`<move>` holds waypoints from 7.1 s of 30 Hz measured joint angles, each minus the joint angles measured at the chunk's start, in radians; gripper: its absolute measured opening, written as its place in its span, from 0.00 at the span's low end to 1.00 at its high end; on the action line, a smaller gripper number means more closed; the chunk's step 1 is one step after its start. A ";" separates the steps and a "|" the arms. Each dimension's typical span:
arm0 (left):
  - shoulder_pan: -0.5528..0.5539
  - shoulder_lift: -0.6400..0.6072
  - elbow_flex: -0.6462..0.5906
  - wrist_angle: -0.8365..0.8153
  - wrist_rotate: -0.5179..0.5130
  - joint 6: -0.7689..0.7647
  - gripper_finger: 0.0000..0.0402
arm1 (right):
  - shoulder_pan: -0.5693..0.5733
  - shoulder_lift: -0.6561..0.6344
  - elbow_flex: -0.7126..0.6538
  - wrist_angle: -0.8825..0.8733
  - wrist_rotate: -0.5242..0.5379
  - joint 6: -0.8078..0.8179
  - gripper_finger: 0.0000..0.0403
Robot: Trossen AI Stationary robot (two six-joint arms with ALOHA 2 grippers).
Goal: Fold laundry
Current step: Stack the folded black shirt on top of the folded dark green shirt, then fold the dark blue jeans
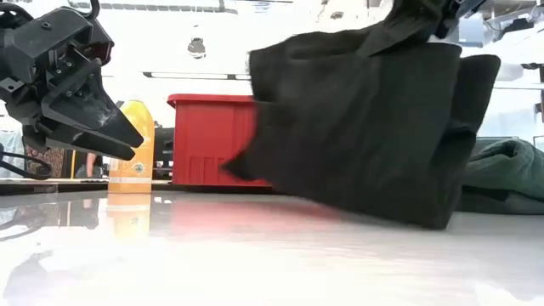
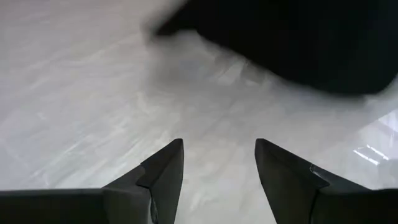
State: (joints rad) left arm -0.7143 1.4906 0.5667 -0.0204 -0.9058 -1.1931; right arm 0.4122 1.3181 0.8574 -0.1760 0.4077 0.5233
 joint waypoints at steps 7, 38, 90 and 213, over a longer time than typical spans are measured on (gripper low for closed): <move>0.000 0.000 0.000 -0.022 -0.003 0.000 0.47 | -0.009 -0.257 0.000 -0.312 0.100 0.126 0.13; 0.010 0.000 0.000 -0.022 -0.019 -0.052 0.47 | -0.023 -0.584 -0.107 -1.234 0.219 0.725 0.57; 0.099 -0.001 0.000 0.245 0.000 0.235 0.47 | -0.140 -0.383 -0.166 -0.019 0.229 -0.009 0.10; 0.937 -0.200 0.555 -0.373 0.489 1.192 0.47 | -1.239 1.191 1.480 -0.671 -0.462 -0.715 0.83</move>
State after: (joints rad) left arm 0.2230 1.2907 1.1217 -0.3939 -0.4163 -0.0011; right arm -0.8265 2.5090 2.3370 -0.8469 -0.0546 -0.1916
